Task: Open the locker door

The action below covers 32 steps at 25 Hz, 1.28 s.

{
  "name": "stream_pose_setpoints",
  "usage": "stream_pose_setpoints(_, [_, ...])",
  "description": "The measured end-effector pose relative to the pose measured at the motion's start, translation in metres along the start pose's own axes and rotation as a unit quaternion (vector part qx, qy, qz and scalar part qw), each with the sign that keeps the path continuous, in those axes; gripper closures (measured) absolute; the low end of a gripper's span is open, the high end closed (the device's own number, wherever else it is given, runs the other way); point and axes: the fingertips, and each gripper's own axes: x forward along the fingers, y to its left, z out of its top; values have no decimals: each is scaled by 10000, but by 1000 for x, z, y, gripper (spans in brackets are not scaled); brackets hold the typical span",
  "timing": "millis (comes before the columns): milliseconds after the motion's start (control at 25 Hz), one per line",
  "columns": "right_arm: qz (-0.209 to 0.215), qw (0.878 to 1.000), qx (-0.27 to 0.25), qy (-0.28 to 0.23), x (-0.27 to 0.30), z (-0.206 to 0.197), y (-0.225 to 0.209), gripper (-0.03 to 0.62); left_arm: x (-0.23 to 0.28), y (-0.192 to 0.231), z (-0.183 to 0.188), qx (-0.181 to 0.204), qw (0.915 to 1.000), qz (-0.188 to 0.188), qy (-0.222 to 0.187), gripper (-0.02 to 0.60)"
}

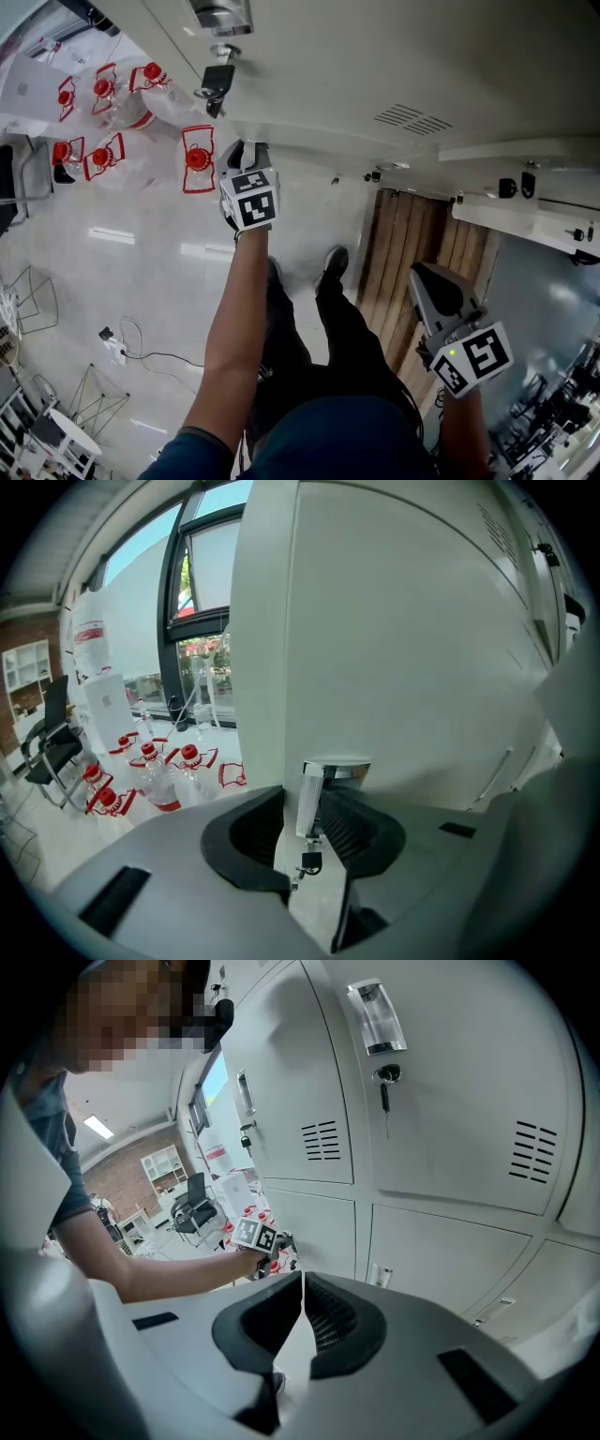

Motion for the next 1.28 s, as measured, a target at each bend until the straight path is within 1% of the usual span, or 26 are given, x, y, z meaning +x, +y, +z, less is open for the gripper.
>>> stream_pose_setpoints(120, [-14,10000,2,-9,-2,0,0,557,-3,-1,-2,61,10000,37,-51,448])
stream_pose_setpoints(320, [-43,10000,33,-41,-5,0,-1,557,-9,-2,-7,288,9996,-66,-46,449])
stream_pose_setpoints(440, [-19,10000,47,-80,-5,1,1,557,-17,-2,-14,354,9993,-118,-38,449])
stream_pose_setpoints(640, [13,9999,63,-117,-5,1,6,557,-35,-4,-29,441,9988,-212,96,453])
stream_pose_setpoints(840, [56,9999,72,-141,-4,1,12,557,-49,-7,-38,533,9981,-299,126,453])
stream_pose_setpoints(1120, [115,9997,67,-187,-4,3,20,557,-68,-13,-52,846,9947,-496,301,454])
stream_pose_setpoints(1280, [138,9996,75,-218,-4,4,23,557,-80,-15,-62,1039,9922,-563,402,482])
